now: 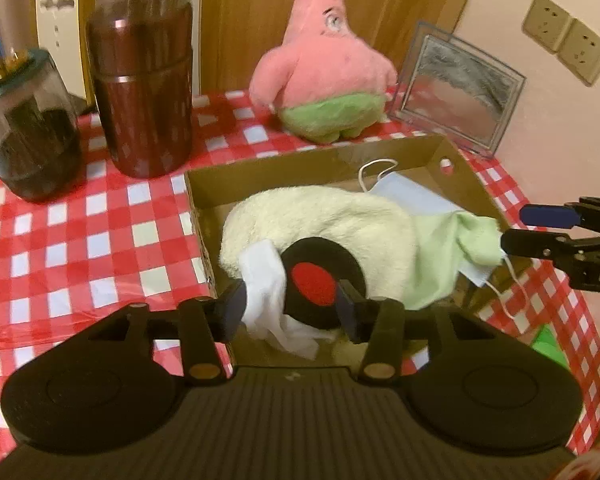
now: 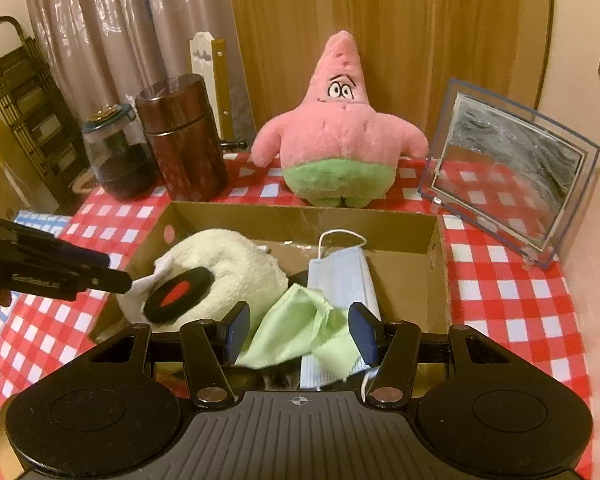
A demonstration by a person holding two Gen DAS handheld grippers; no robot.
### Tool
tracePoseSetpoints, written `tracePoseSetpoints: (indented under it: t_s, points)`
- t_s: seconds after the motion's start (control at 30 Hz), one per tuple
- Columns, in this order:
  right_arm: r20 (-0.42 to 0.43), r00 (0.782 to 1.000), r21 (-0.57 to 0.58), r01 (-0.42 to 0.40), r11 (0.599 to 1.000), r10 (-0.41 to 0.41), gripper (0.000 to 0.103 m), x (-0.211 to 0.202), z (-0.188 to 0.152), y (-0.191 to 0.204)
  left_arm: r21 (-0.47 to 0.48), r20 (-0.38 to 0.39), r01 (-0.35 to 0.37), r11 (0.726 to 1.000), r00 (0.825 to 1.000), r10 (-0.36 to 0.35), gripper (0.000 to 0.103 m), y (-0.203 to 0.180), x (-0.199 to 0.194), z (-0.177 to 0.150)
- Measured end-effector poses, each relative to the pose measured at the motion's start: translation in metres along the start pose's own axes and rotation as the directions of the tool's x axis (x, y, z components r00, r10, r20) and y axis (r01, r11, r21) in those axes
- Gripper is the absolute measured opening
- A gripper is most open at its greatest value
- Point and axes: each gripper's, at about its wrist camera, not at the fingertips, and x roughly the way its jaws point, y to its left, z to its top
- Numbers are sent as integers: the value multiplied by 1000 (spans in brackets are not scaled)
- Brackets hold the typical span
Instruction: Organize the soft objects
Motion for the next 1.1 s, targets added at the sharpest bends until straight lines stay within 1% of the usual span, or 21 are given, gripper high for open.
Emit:
tracePoseSetpoints:
  t_s: [0.03, 0.07, 0.13, 0.2, 0.23, 0.3, 0.4, 0.43, 0.47, 0.53, 0.57, 0.83, 0.93, 1.0, 1.03, 1.1]
  points:
    - [-11, 1000, -2, 3, 1000, -3, 55, -3, 0, 2, 7, 8, -4, 1000, 1000, 4, 59, -3, -7, -1]
    - [-23, 1000, -4, 5, 1000, -5, 55, -7, 0, 3, 14, 16, -12, 1000, 1000, 12, 61, -8, -13, -2]
    - [-44, 999, 3, 3, 1000, -2, 55, -14, -2, 5, 31, 33, -37, 999, 999, 36, 70, -18, -26, -5]
    - [-57, 998, 28, 2, 1000, 0, 55, -22, -5, 5, 41, 50, -61, 997, 997, 58, 73, -28, -40, -9]
    - [-63, 998, 39, 2, 999, 1, 55, -26, -6, 5, 42, 56, -74, 996, 996, 71, 78, -32, -45, -11]
    - [-65, 998, 58, 3, 998, 1, 55, -37, -8, 6, 46, 68, -103, 994, 993, 100, 84, -43, -59, -15]
    - [-68, 998, 48, 8, 999, -5, 57, -53, -12, 13, 46, 99, -135, 990, 987, 130, 90, -58, -78, -23]
    - [-65, 998, 41, 13, 999, -10, 60, -57, -13, 15, 40, 113, -144, 989, 984, 139, 91, -62, -84, -25]
    - [-62, 998, 33, 17, 999, -15, 66, -63, -15, 19, 37, 123, -150, 988, 982, 144, 91, -67, -91, -29]
    - [-50, 999, 30, 19, 999, -18, 73, -76, -19, 23, 35, 143, -164, 986, 977, 158, 94, -75, -104, -35]
    - [-46, 999, 32, 17, 999, -16, 74, -81, -21, 25, 33, 153, -170, 985, 975, 164, 95, -79, -109, -38]
    - [-24, 1000, 34, 18, 999, -17, 76, -125, -42, 37, -2, 208, -175, 985, 963, 171, 103, -102, -151, -70]
    - [-8, 1000, 41, 23, 999, -23, 76, -142, -52, 40, -6, 233, -156, 988, 960, 153, 103, -108, -165, -85]
    - [3, 1000, 43, 28, 999, -28, 76, -152, -60, 42, 10, 252, -142, 990, 958, 135, 103, -114, -172, -95]
    - [9, 1000, 43, 26, 999, -26, 76, -157, -65, 43, 13, 262, -142, 990, 956, 133, 102, -117, -176, -100]
    - [13, 1000, 48, 25, 999, -25, 76, -167, -75, 45, 16, 316, -150, 989, 939, 138, 102, -125, -185, -114]
